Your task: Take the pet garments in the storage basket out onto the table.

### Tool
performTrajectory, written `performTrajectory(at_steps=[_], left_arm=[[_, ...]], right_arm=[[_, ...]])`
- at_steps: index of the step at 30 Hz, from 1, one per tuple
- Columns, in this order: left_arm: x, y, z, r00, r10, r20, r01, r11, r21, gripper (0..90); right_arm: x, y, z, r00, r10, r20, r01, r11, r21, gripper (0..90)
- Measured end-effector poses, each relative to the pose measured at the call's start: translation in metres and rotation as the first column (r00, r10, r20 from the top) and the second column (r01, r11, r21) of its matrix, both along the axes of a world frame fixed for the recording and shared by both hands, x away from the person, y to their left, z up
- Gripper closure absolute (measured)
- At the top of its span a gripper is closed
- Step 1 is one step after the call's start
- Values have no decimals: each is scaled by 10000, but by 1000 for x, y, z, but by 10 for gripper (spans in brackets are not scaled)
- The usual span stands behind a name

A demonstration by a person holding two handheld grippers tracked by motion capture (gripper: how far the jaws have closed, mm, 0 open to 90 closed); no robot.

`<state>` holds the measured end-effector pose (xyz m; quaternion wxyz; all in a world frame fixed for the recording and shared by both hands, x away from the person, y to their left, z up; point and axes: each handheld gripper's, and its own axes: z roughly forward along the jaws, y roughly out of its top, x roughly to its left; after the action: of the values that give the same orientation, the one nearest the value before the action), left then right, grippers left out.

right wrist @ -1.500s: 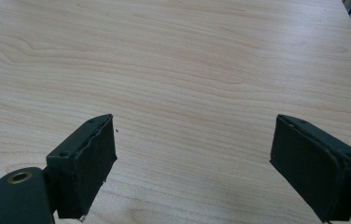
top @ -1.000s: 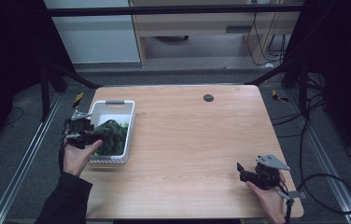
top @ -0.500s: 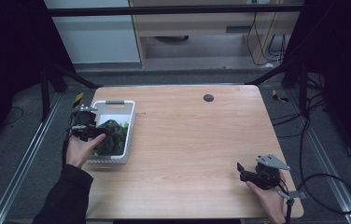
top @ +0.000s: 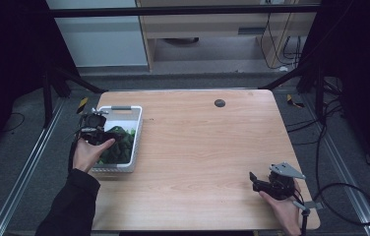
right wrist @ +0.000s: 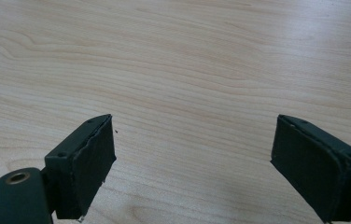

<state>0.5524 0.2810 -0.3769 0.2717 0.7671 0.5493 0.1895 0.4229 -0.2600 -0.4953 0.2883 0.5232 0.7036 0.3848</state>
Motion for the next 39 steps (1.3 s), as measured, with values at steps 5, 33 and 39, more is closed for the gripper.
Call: performTrajectory(at_steps=[5,33,39], left_arm=[[4,-3,-2,9997,-100,-233,105,9997,207,176],[24,-6,-19,9944,245,-1027,-188,9982,562,157],[26,-7,-27,9911,240,-1306,-166,9982,578,154]], right_arm=[[1,0,0,10000,52,-26,-52,10000,-21,133],[2,2,-3,9994,202,-267,-204,9998,-66,128],[3,3,-4,9990,266,-352,-269,9996,-86,126]])
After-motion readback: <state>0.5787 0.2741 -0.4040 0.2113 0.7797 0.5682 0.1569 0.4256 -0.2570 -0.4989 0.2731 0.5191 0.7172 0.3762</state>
